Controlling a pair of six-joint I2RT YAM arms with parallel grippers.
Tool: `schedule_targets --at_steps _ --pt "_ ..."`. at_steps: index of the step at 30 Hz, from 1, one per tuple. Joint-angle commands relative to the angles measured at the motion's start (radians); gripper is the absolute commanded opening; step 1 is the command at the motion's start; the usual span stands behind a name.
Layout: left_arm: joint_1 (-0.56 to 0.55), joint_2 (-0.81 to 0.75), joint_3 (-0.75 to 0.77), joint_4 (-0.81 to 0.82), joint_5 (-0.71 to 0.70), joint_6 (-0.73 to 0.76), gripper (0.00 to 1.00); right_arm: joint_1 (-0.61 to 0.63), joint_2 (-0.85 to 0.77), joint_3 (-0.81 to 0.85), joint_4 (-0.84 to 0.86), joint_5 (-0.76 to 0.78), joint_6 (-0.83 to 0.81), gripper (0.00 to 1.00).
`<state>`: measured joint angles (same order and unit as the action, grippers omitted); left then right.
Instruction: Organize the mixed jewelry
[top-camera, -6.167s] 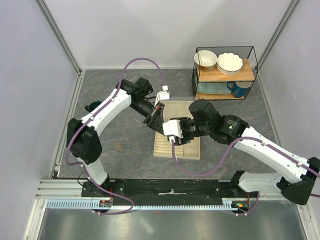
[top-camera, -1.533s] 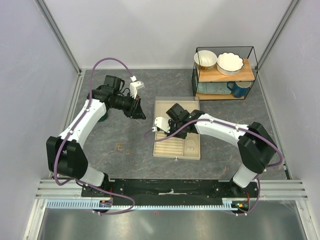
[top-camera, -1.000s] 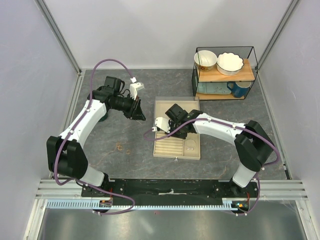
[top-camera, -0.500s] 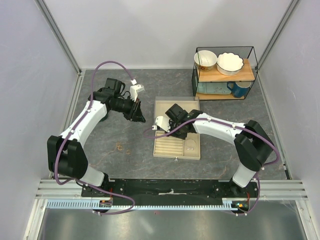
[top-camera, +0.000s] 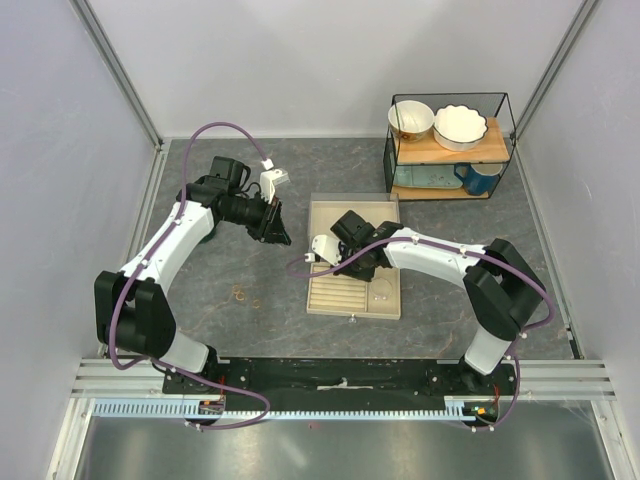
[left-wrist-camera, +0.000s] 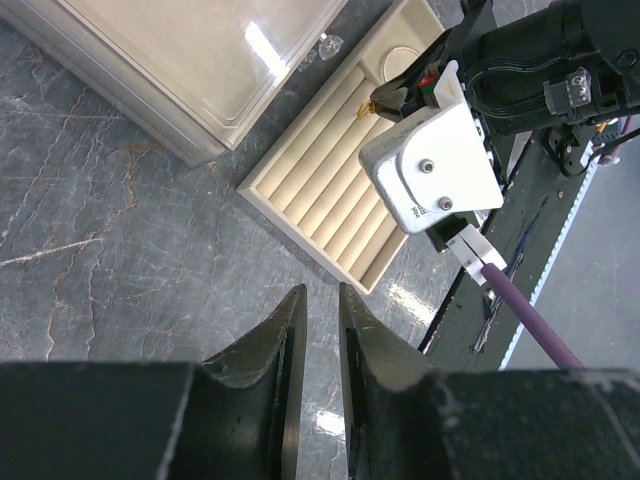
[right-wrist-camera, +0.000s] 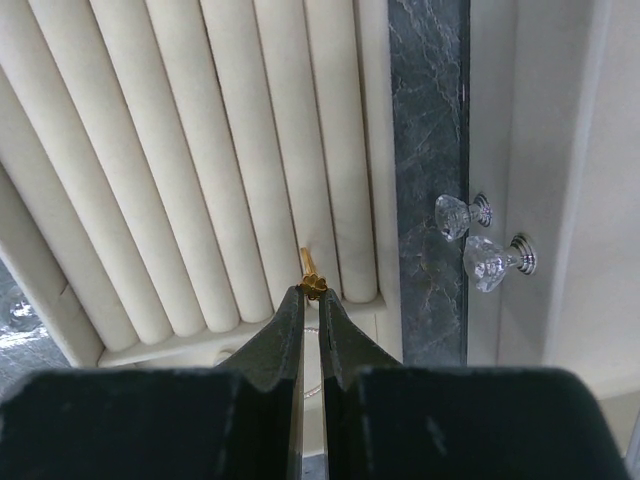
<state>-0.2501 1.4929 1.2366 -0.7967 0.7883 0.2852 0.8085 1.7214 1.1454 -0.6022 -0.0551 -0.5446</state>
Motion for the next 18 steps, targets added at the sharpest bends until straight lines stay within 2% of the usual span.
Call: schedule_targets --at_steps 1,18 --pt "0.005 -0.034 -0.008 0.028 0.006 0.011 0.26 -0.002 0.009 -0.010 0.027 -0.005 0.014 0.00" --pt "0.008 -0.039 -0.017 0.030 0.006 0.017 0.25 -0.002 0.027 -0.012 0.032 -0.012 0.026 0.00"
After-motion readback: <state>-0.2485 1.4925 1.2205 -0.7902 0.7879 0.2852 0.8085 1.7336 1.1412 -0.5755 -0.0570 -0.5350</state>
